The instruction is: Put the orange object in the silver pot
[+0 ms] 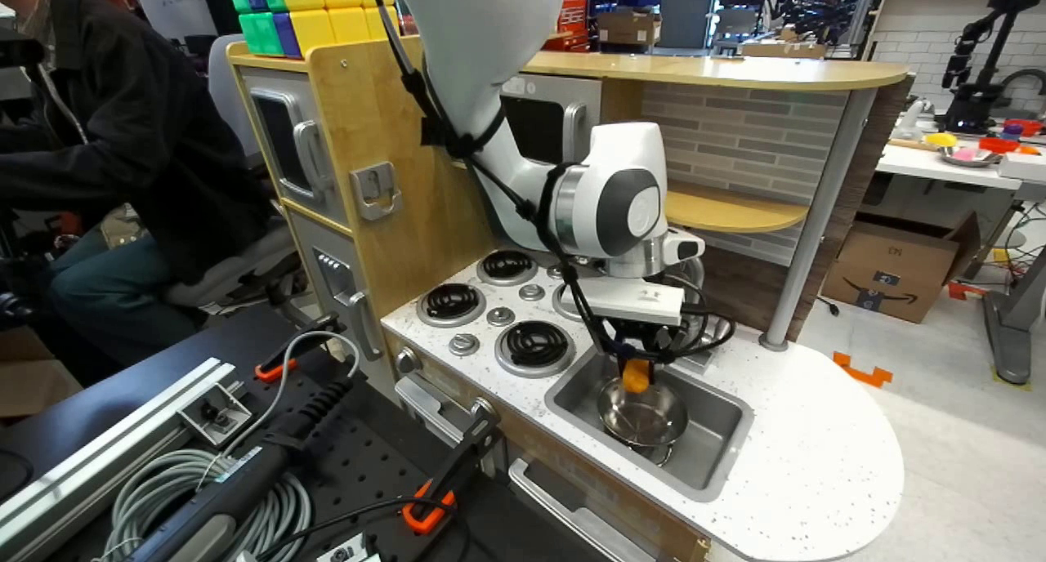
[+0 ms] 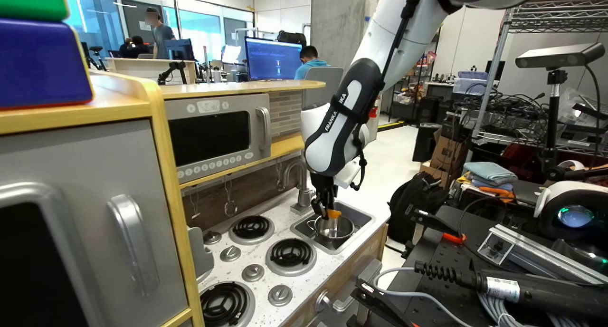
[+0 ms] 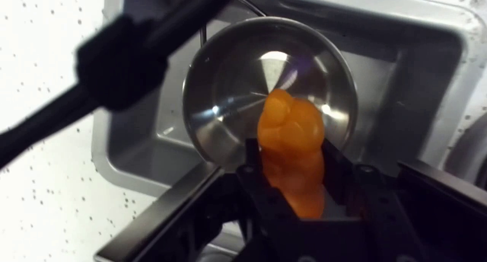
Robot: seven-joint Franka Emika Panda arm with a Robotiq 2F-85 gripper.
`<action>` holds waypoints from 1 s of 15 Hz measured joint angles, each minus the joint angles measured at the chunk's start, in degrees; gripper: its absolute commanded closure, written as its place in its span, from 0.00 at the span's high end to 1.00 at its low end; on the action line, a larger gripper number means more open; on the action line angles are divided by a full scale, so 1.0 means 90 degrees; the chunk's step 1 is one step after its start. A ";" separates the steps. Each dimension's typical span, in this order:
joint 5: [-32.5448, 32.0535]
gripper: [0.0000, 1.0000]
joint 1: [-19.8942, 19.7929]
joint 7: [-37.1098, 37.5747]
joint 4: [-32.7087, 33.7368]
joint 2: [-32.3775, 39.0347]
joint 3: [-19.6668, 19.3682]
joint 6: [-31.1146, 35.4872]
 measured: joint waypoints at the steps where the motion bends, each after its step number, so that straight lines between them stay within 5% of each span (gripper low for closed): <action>1: 0.0057 0.16 0.0002 0.0232 0.0221 0.0160 -0.0055 -0.0237; 6: 0.0307 0.16 -0.0030 0.1048 0.1309 0.0868 -0.0291 -0.1364; 10: 0.0435 0.16 -0.0099 0.1251 0.1957 0.1396 -0.0299 -0.1510; 11: 0.0476 0.66 -0.0098 0.1266 0.2079 0.1513 -0.0284 -0.1510; 15: 0.0537 0.88 -0.0101 0.1270 0.2475 0.1838 -0.0237 -0.1518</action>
